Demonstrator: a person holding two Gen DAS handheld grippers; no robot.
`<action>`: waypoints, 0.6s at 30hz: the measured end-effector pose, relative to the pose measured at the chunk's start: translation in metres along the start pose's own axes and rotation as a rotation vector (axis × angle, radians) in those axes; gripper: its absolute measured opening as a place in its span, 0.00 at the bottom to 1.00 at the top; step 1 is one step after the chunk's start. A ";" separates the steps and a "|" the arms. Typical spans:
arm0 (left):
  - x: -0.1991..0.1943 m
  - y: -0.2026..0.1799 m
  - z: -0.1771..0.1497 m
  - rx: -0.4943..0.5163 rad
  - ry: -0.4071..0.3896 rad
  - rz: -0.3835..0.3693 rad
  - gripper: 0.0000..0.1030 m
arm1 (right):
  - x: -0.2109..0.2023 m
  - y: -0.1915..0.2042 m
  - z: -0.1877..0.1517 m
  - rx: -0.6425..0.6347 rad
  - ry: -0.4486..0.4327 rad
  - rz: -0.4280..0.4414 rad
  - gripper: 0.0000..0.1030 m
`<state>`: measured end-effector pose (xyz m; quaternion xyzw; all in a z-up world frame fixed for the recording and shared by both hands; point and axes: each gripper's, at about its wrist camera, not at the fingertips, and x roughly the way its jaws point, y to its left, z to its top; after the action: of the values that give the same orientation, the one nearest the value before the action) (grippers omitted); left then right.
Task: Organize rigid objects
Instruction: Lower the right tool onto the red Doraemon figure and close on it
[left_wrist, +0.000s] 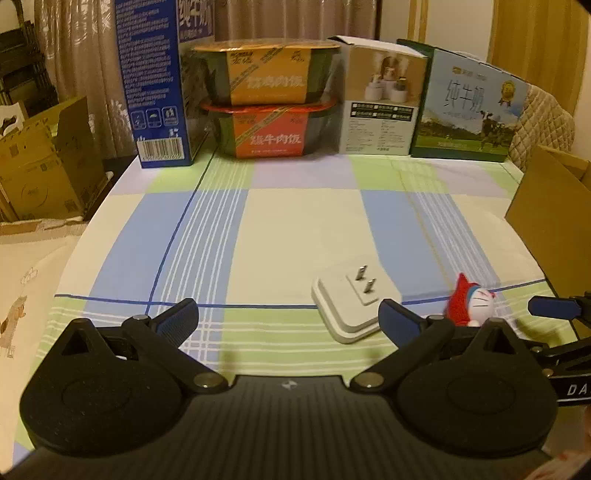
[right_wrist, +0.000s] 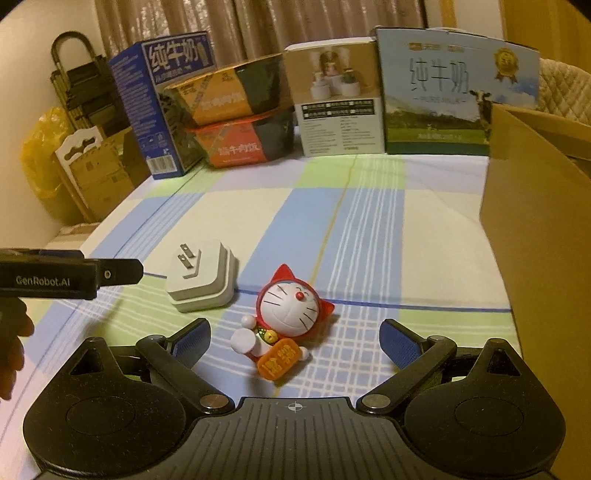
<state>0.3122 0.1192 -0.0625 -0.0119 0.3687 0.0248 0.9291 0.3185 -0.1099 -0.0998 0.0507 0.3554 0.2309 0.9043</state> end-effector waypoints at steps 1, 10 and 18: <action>0.002 0.002 0.000 -0.007 0.005 0.004 0.99 | 0.003 0.001 0.000 -0.008 0.000 0.000 0.93; 0.005 0.006 -0.001 -0.024 0.014 -0.011 0.99 | 0.025 0.019 -0.012 -0.227 0.009 -0.013 0.93; 0.006 0.003 -0.001 -0.021 0.019 -0.032 0.99 | 0.040 0.021 -0.021 -0.384 0.003 -0.032 0.89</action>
<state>0.3156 0.1222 -0.0677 -0.0279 0.3772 0.0140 0.9256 0.3217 -0.0745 -0.1349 -0.1288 0.3068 0.2800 0.9005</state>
